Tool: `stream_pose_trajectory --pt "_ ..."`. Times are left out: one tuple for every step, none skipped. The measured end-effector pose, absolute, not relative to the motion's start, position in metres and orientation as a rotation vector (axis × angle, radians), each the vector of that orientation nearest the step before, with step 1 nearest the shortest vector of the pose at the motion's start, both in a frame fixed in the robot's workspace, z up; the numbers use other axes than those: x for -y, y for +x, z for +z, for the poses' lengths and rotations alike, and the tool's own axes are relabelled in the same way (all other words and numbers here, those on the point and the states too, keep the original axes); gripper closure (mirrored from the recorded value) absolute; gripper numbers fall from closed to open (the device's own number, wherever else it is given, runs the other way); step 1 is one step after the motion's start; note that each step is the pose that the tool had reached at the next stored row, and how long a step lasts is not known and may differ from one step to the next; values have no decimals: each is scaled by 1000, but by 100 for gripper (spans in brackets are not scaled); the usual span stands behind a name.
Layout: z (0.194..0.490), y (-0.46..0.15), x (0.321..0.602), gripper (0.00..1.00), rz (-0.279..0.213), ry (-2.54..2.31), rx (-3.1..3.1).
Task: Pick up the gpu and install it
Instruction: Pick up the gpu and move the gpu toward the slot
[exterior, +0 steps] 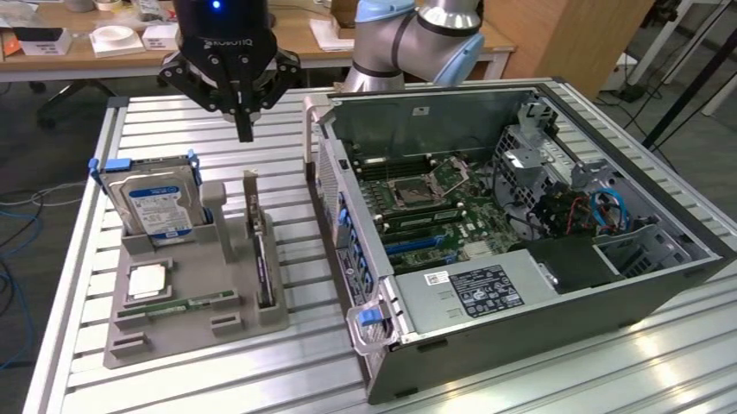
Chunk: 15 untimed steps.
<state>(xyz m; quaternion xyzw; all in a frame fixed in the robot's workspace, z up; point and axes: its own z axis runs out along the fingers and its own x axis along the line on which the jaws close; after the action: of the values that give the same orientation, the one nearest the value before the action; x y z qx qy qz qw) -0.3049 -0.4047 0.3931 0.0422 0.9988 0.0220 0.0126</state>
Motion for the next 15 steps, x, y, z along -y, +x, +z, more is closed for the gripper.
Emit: stream_pose_trajectory --pt "393 -305 405 89 69 132 -3113" --pt "393 -305 405 89 69 132 -3113" --pt "393 -305 405 89 69 132 -3113" --pt "393 -305 405 89 69 132 -3113" --pt "393 -305 405 89 69 132 -3113" --pt "393 -305 405 89 69 132 -3113" --pt "393 -305 405 89 69 132 -3113" --pt "393 -305 405 89 69 132 -3113" --pt "393 -305 405 89 69 132 -3113" --pt "393 -305 405 89 69 132 -3113" --pt "393 -305 405 83 69 132 -3113" --pt "393 -305 405 83 69 132 -3113" --pt "393 -305 405 77 69 132 -3113" --pt "393 -305 405 77 69 132 -3113" --pt "393 -305 405 71 69 132 -3113"
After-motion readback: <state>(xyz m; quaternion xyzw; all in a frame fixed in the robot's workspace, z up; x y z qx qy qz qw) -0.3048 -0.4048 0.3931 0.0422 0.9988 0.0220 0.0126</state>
